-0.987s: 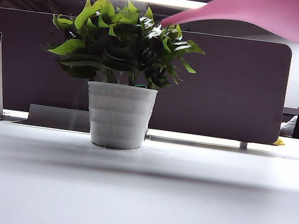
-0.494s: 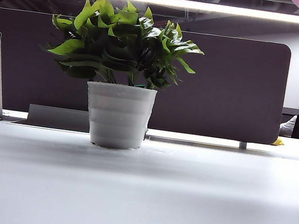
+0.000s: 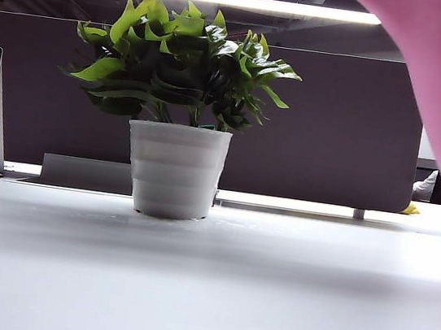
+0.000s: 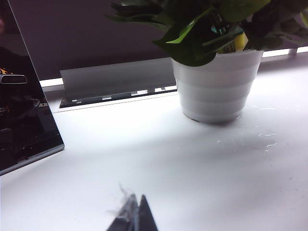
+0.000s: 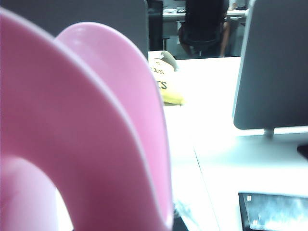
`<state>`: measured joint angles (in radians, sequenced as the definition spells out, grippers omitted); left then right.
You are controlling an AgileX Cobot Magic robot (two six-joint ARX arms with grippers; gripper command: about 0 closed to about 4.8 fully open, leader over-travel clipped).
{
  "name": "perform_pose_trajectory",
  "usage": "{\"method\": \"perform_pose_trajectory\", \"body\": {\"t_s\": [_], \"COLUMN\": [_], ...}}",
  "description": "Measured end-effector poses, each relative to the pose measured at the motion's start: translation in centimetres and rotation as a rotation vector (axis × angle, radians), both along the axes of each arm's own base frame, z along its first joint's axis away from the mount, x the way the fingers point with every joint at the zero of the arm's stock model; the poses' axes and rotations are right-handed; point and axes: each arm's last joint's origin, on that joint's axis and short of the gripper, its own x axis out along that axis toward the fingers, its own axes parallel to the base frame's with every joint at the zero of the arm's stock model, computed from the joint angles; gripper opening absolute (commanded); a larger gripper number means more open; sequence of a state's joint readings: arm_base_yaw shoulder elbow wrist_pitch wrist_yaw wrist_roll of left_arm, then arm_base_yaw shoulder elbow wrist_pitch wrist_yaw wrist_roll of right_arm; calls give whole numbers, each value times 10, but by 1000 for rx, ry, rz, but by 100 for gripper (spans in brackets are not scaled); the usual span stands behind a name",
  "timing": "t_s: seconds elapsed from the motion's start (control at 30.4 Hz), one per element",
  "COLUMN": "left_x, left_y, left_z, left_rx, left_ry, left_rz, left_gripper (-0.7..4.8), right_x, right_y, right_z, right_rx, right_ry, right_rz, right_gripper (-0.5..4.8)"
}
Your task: Pick up the watering can from the table, water the potted plant, and put the can back.
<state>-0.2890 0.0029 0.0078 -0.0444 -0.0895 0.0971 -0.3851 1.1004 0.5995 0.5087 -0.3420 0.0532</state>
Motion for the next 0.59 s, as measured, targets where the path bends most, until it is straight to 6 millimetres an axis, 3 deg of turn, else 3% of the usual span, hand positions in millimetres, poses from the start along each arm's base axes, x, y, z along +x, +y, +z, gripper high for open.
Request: {"method": "perform_pose_trajectory", "body": {"t_s": [0.2,0.59], "left_x": [0,0], "left_y": [0,0], "left_z": [0,0], "left_rx": [0,0], "left_ry": [0,0], "left_rz": [0,-4], "left_gripper": [-5,-5], "right_x": [14,41], "right_y": [-9,-19], "right_z": [-45,-89], "right_rx": [66,72], "right_ry": [37,12], "right_rz": [-27,-14], "right_gripper": [-6,-5]}}
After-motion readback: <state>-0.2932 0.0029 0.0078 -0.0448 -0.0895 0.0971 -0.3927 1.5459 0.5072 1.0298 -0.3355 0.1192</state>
